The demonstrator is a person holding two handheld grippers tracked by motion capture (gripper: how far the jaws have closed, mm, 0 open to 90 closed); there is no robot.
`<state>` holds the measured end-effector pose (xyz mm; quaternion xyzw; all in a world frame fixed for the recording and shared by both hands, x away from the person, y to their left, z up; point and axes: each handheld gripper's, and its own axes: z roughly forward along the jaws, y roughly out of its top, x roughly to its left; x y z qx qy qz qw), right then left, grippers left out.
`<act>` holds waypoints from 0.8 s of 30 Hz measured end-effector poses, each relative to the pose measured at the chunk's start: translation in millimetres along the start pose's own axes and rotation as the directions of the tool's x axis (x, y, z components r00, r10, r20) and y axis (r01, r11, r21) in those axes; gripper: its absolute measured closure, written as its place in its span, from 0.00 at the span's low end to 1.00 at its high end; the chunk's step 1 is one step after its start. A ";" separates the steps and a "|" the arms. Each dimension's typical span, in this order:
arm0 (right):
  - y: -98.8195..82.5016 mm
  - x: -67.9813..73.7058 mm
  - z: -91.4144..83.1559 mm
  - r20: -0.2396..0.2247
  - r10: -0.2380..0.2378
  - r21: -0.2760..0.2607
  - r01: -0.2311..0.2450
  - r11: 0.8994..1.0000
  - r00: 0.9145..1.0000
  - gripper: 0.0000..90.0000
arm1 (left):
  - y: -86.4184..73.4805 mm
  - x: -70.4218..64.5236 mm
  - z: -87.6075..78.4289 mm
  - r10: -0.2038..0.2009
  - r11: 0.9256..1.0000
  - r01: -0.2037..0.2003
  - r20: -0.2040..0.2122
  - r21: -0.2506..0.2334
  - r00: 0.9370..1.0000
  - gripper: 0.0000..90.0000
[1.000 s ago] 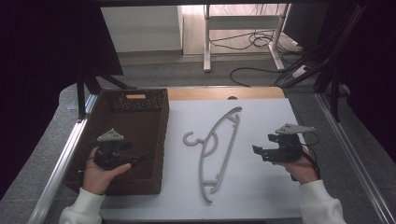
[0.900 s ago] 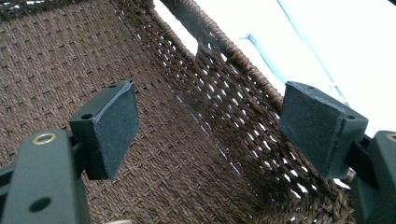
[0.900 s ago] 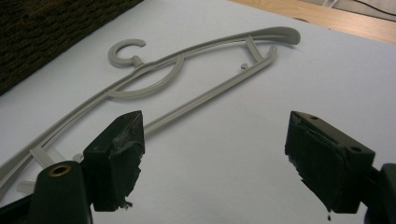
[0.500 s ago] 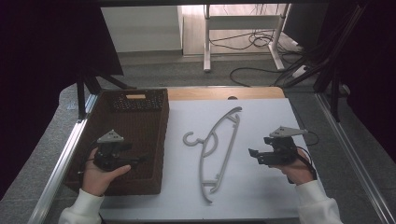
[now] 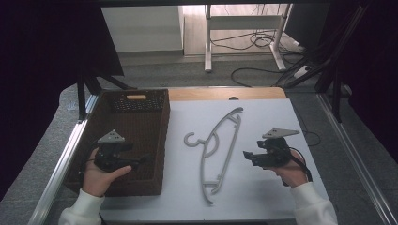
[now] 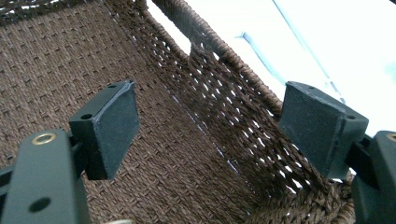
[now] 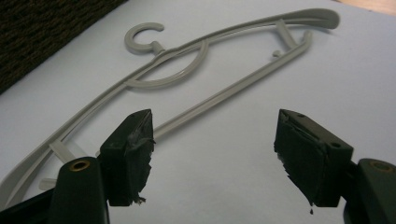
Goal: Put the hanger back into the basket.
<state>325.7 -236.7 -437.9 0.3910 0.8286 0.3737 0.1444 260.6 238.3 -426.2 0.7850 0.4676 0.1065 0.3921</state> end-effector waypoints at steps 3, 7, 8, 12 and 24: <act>3.3 4.5 8.8 -0.007 -0.008 0.021 0.008 1.000 1.000 0.34 | 0.2 -0.1 -1.0 0.000 1.000 0.000 0.000 -0.002 1.000 0.22; 10.6 8.1 22.0 0.004 0.009 0.038 -0.009 0.999 1.000 0.37 | 0.3 0.5 -1.5 0.001 1.000 -0.001 0.001 -0.001 1.000 0.22; 12.6 8.9 25.3 0.003 0.012 0.043 -0.013 0.999 1.000 0.37 | 0.2 0.6 -1.7 -0.001 1.000 0.001 0.002 -0.002 1.000 0.22; 23.9 12.7 40.7 0.008 0.043 0.073 -0.044 0.996 0.999 0.42 | 1.0 1.2 -3.0 0.003 1.000 -0.003 0.004 -0.008 1.000 0.22; 63.7 7.8 107.7 0.039 0.123 0.197 -0.129 0.972 0.992 0.55 | 3.0 2.0 -0.5 0.005 1.000 -0.005 0.010 -0.004 1.000 0.22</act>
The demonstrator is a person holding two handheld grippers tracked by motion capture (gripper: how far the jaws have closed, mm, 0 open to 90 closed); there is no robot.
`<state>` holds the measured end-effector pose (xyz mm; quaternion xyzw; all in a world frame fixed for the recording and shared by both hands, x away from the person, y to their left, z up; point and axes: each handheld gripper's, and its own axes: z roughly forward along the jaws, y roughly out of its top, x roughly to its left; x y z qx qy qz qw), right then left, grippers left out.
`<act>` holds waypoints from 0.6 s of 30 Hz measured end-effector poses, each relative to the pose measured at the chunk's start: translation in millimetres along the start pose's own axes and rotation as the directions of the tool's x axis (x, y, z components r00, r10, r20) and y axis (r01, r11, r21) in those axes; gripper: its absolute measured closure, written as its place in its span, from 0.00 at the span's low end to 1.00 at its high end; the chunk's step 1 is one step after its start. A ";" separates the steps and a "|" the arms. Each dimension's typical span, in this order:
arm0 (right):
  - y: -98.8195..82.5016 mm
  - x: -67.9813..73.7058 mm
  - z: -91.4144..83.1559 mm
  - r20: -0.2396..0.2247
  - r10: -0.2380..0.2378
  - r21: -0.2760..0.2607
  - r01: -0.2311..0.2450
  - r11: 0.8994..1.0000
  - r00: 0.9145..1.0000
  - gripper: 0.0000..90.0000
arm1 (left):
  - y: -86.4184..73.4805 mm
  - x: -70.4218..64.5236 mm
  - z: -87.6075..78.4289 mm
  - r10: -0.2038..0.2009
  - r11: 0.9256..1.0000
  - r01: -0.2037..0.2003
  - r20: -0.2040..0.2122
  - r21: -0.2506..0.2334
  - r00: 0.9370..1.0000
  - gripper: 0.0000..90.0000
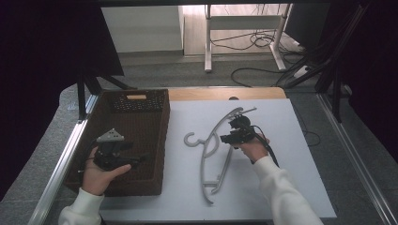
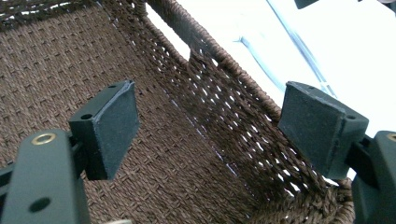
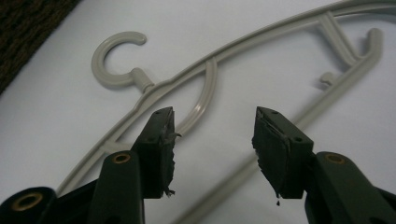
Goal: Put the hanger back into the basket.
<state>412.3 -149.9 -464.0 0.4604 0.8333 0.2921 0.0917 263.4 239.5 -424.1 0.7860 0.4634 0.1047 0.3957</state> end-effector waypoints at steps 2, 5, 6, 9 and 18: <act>2.3 0.3 3.9 -0.001 0.001 0.010 -0.001 1.000 1.000 0.56 | -0.1 0.2 0.1 0.000 1.000 0.000 -0.002 0.001 1.000 0.22; 13.1 3.3 21.3 0.003 0.015 0.046 -0.015 0.999 1.000 0.58 | -0.3 0.6 0.0 0.000 1.000 0.000 -0.001 0.000 1.000 0.22; 15.3 4.0 24.8 0.007 0.020 0.051 -0.020 0.998 1.000 0.59 | -0.4 0.7 0.0 0.000 1.000 0.000 -0.001 0.000 1.000 0.22; 18.8 4.1 32.0 0.015 0.026 0.066 -0.026 0.997 1.000 0.61 | -0.8 1.2 -0.2 -0.001 1.000 0.001 -0.002 0.000 1.000 0.22; 28.4 1.5 59.3 0.021 0.078 0.119 -0.080 0.990 0.997 0.68 | -1.8 2.8 0.1 -0.006 1.000 0.006 -0.005 0.002 1.000 0.22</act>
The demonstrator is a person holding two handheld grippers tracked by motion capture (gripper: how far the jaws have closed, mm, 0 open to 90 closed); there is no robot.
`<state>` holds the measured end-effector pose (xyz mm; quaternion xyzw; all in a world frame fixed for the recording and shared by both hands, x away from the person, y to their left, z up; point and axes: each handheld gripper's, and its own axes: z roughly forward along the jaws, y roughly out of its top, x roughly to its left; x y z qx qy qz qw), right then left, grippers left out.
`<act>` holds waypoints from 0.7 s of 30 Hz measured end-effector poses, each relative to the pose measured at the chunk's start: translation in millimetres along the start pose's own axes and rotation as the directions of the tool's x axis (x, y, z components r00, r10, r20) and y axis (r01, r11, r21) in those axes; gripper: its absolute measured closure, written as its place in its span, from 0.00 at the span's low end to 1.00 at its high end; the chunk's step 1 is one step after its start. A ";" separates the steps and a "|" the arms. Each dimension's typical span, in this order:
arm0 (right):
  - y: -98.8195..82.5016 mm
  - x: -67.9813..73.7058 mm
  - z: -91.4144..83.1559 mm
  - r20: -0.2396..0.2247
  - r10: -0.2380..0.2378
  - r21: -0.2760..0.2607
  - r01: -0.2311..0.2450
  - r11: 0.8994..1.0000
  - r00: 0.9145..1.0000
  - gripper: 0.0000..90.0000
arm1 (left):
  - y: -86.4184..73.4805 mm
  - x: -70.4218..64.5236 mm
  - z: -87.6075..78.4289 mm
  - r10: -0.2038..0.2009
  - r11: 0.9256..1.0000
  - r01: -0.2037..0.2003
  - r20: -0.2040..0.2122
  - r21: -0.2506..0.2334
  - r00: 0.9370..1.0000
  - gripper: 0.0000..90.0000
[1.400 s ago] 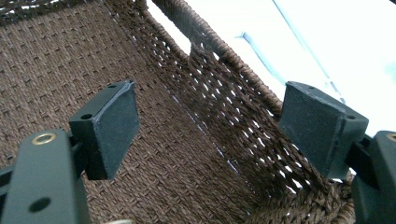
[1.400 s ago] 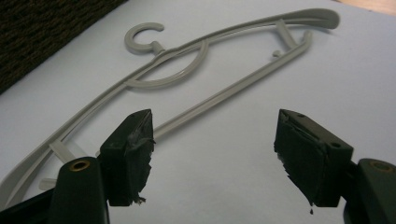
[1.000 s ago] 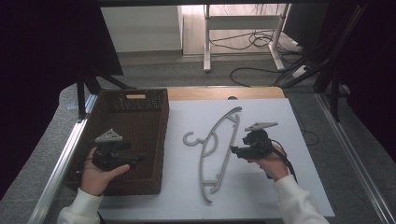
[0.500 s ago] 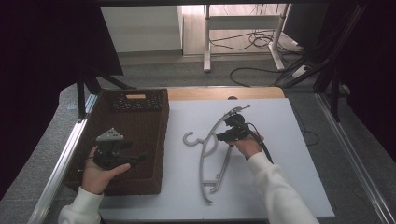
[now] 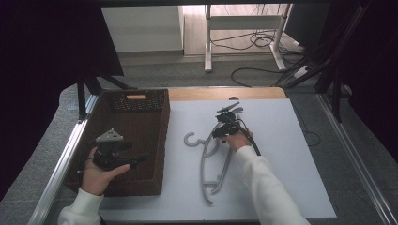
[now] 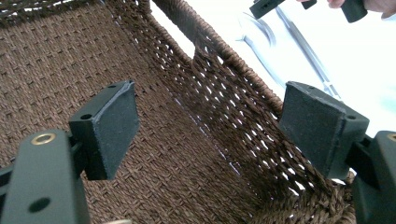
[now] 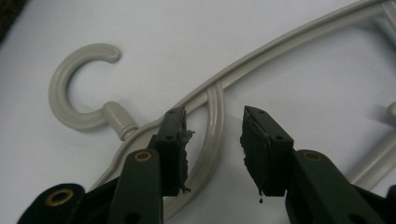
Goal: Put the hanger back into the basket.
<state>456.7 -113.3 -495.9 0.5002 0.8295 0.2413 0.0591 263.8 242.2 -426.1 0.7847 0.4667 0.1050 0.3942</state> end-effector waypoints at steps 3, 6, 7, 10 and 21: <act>1.3 1.2 2.6 0.013 -0.004 0.012 0.004 1.000 1.000 0.70 | 0.0 0.1 0.2 0.000 1.000 0.000 0.000 0.001 1.000 0.22; 1.8 4.9 4.6 0.024 -0.021 0.024 0.020 0.999 1.000 0.73 | 0.1 0.1 0.7 0.001 1.000 -0.001 0.001 0.001 1.000 0.22; 1.4 6.5 6.5 0.038 -0.033 0.036 0.032 0.999 0.999 0.74 | 0.0 0.2 0.7 0.001 1.000 -0.001 0.000 0.001 1.000 0.22; 0.5 5.5 9.3 0.060 -0.033 0.054 0.030 0.998 0.998 0.78 | 0.0 0.1 0.6 0.002 1.000 -0.002 0.002 0.000 1.000 0.22; 1.4 6.9 10.0 0.055 -0.015 0.058 0.012 0.998 0.998 0.86 | 0.1 -0.2 1.2 -0.001 1.000 0.001 0.002 0.001 1.000 0.22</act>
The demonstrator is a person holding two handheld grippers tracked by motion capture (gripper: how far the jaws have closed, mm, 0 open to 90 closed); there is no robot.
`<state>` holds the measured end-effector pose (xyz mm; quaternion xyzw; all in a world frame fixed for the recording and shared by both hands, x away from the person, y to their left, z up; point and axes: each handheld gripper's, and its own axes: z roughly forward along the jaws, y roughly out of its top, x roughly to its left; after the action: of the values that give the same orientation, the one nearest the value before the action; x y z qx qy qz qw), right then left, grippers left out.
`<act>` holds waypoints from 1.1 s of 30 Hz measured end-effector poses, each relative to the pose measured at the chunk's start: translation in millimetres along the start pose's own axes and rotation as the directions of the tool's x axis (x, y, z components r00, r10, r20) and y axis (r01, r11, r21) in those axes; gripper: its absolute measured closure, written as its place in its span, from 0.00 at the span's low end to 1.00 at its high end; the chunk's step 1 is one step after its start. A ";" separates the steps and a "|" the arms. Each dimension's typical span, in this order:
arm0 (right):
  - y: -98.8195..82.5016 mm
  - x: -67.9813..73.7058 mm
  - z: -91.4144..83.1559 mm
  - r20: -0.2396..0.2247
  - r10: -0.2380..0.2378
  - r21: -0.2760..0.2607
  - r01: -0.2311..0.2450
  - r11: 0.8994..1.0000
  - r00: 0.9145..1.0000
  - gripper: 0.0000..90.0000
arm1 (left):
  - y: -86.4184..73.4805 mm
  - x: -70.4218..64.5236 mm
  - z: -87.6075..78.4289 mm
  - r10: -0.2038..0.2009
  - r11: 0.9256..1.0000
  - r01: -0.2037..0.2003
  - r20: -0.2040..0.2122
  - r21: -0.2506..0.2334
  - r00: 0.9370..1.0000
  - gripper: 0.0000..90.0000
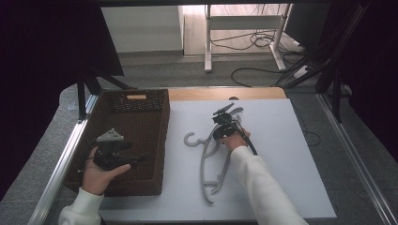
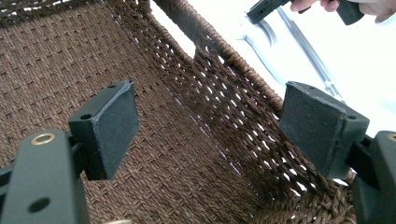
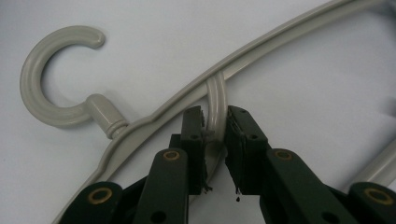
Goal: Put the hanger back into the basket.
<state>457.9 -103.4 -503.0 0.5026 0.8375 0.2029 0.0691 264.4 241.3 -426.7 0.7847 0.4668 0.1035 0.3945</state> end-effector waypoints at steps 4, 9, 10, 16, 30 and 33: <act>0.7 -0.9 0.1 0.000 0.018 0.000 -0.018 1.000 1.000 0.88 | -0.2 -0.3 -1.0 0.003 1.000 -0.003 -0.001 -0.002 1.000 0.22; 0.0 -6.4 -0.9 -0.018 0.038 -0.015 -0.038 0.999 0.999 0.91 | -0.8 0.9 -3.0 -0.001 1.000 0.001 -0.004 -0.007 1.000 0.22; 0.0 -7.2 -1.6 -0.025 0.040 -0.015 -0.040 0.999 0.999 0.91 | -0.9 1.3 -2.9 -0.003 1.000 0.003 -0.004 -0.007 1.000 0.22; 1.2 -11.0 -9.7 -0.082 0.058 -0.056 -0.063 0.996 0.995 0.92 | -1.4 3.3 -1.9 -0.005 1.000 0.005 -0.006 -0.002 1.000 0.22; 3.1 -20.4 -28.6 -0.254 0.069 -0.141 -0.108 0.984 0.965 0.94 | -2.1 3.9 -1.0 -0.012 1.000 0.012 -0.006 0.001 1.000 0.22; 3.9 -23.9 -34.9 -0.316 0.072 -0.159 -0.128 0.979 0.946 0.95 | -2.6 4.6 -0.5 -0.015 1.000 0.015 -0.006 0.001 1.000 0.22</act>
<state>461.5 -132.0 -471.8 0.4987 0.7899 0.3557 -0.0286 265.0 246.0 -429.2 0.7810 0.4741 0.1027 0.3933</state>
